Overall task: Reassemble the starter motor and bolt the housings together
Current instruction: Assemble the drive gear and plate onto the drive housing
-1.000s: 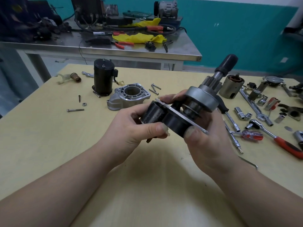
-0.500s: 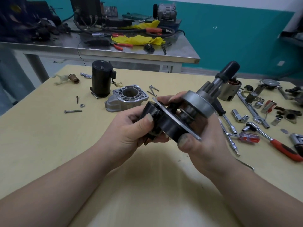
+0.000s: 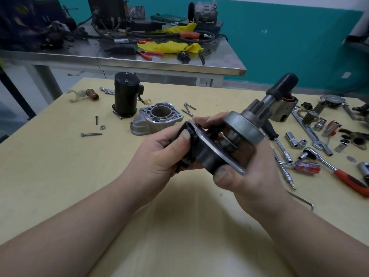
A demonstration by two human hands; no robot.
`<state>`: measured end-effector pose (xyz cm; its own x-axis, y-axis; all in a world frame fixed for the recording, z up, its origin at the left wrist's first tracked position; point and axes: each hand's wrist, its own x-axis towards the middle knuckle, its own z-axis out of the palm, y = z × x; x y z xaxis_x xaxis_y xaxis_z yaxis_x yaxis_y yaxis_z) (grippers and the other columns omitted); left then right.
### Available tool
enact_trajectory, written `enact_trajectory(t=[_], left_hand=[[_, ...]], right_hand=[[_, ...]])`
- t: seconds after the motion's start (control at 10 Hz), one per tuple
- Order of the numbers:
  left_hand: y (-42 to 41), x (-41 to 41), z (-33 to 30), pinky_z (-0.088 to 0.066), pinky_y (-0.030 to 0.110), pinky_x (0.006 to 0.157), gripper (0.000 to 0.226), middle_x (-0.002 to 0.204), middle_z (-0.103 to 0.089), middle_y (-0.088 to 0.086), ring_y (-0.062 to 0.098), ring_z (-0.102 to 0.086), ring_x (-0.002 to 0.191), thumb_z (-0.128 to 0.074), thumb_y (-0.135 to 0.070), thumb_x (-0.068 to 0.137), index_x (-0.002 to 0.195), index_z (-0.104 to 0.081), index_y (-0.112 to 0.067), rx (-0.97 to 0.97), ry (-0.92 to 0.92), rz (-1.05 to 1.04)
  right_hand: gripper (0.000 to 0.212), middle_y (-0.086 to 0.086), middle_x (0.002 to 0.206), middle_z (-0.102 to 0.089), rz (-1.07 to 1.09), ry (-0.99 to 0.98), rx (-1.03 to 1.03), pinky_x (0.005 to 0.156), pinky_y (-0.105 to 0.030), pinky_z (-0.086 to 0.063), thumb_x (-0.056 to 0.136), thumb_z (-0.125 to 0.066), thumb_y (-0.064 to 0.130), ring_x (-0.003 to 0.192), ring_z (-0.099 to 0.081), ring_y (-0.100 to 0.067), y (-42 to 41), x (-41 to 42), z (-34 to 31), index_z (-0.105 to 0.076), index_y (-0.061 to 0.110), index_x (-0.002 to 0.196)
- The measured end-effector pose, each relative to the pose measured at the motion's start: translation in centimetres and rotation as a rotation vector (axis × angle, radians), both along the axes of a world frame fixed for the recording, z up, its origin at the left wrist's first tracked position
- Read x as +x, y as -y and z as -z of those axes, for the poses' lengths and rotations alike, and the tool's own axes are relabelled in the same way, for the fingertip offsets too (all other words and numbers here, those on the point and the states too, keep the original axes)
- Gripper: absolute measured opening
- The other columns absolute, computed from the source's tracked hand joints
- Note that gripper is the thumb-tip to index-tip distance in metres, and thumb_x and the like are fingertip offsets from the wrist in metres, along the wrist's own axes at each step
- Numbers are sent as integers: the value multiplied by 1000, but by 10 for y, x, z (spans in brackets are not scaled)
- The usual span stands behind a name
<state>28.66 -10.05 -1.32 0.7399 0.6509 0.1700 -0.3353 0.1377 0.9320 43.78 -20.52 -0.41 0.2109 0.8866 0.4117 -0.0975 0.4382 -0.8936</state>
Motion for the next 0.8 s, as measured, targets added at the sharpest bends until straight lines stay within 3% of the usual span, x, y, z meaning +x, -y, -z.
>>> enact_trajectory(t=[0.1,0.2,0.3,0.4,0.5,0.6,0.7,0.8], left_hand=[[0,0,0,-47,52,87,56,107,-59,44,39,-59,98,-71,-55,90,112,-74,-3,25,-54,-29],[0,1,-1,-39,52,93,70,108,-61,45,39,-55,104,-65,-61,86,113,-69,3,-8,-114,-73],[-1,0,-2,-60,21,84,57,105,-84,1,12,-80,101,-43,-68,98,101,-87,-33,-23,-156,-53],[-1,-1,-5,-61,20,78,53,104,-84,-4,7,-80,97,-51,-67,101,97,-88,-30,-69,-179,-110],[-3,2,-3,-62,23,74,44,96,-81,-4,9,-78,87,-63,-58,92,100,-79,-18,-95,-213,-136],[-1,1,-5,-60,21,62,33,77,-76,-7,11,-73,75,-53,-39,108,90,-70,-17,-130,-221,-134],[-3,2,-7,-56,17,63,38,74,-72,-5,5,-69,67,-44,-32,113,93,-63,-6,-172,-208,-109],[-9,0,-14,-52,17,49,35,56,-67,-3,4,-65,48,-37,-12,114,86,-56,-4,-206,-185,-70]], right_hand=[[85,-28,131,-63,44,87,10,108,-72,-44,69,-94,52,127,-60,-50,-1,1,0,-58,1,127],[79,-22,132,-64,48,228,29,110,-68,-45,67,-95,51,129,-61,-44,-2,2,-3,-62,11,127],[79,-18,134,-64,91,399,89,110,-62,-46,62,-99,41,134,-57,-41,-3,3,1,-63,16,127],[74,-6,132,-66,126,557,177,108,-58,-47,61,-98,39,133,-57,-40,-5,-3,6,-63,20,124],[71,1,124,-71,335,802,289,100,-56,-48,62,-99,50,124,-61,-33,-4,-13,16,-73,12,116],[73,-4,124,-74,471,1016,417,97,-57,-48,62,-95,62,121,-64,-36,-9,-15,14,-79,8,109],[80,-5,127,-73,420,924,414,101,-56,-48,55,-102,55,127,-62,-33,-10,-20,19,-76,6,114],[80,-3,128,-73,400,763,352,106,-52,-48,53,-105,46,132,-60,-24,-15,-24,24,-75,7,117]])
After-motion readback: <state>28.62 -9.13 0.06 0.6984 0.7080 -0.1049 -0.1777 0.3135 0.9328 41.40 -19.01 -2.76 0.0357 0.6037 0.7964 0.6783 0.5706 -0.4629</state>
